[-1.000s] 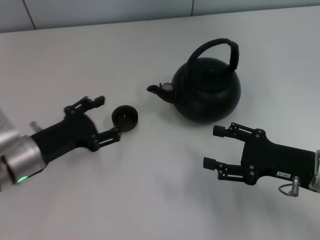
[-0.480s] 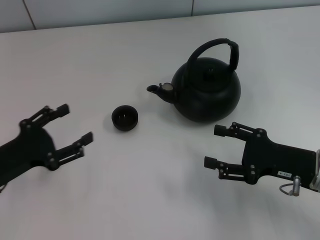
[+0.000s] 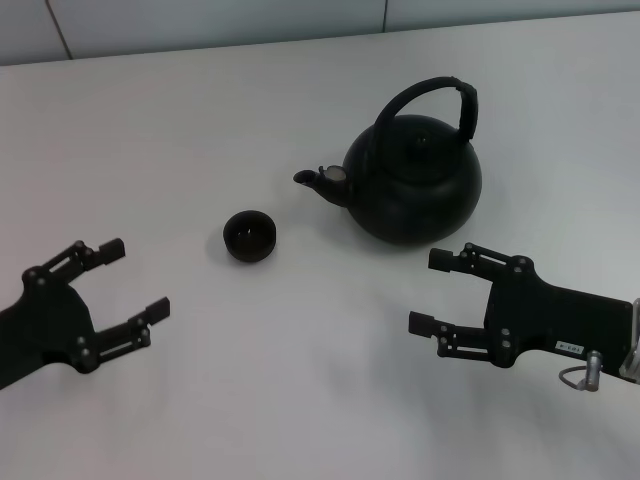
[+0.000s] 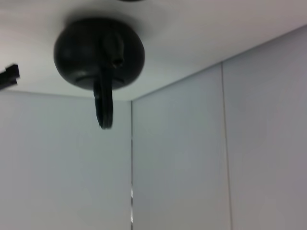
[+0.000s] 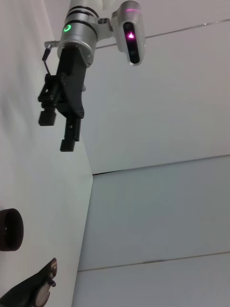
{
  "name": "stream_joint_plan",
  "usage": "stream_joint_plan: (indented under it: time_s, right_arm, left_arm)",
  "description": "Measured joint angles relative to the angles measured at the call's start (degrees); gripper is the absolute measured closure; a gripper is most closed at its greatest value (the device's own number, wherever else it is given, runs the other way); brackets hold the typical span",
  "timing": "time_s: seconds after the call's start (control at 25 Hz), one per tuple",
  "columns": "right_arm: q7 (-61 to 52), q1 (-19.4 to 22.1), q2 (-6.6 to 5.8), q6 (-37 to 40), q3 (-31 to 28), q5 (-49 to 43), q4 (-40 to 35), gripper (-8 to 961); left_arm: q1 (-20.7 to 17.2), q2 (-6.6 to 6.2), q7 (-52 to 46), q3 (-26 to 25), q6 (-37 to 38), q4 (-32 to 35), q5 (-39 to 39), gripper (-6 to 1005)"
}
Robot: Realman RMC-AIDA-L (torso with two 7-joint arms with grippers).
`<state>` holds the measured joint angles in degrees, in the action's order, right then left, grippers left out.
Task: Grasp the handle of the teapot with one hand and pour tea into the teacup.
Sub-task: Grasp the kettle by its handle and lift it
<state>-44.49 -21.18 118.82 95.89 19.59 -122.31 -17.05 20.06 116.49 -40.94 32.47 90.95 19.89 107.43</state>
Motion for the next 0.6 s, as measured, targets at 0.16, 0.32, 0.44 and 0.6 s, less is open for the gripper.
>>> stream_joint_plan:
  time_s: [0.16,0.32,0.44,0.6]
  right_arm:
    - [0.0,0.0,0.0,0.0,0.0,0.0,0.0,205]
    - [0.0,0.1,0.05,0.0,-0.1,0.0,0.0,206]
    - [0.0,0.3,0.09,0.0,-0.1,0.0,0.0,208]
    - [0.1,0.5,0.09,0.0,-0.2,0.0,0.0,209]
  left_arm:
    - [0.0,0.0,0.0,0.0,0.0,0.0,0.0,140]
    - [0.0,-0.11,1.9,2.2,-3.6,0.1,0.1,140]
    - [-0.1,-0.12,2.2,2.3,-3.7,0.1,0.5,140]
    - [0.0,-0.34,2.2,2.3,-3.6,0.1,0.6,140]
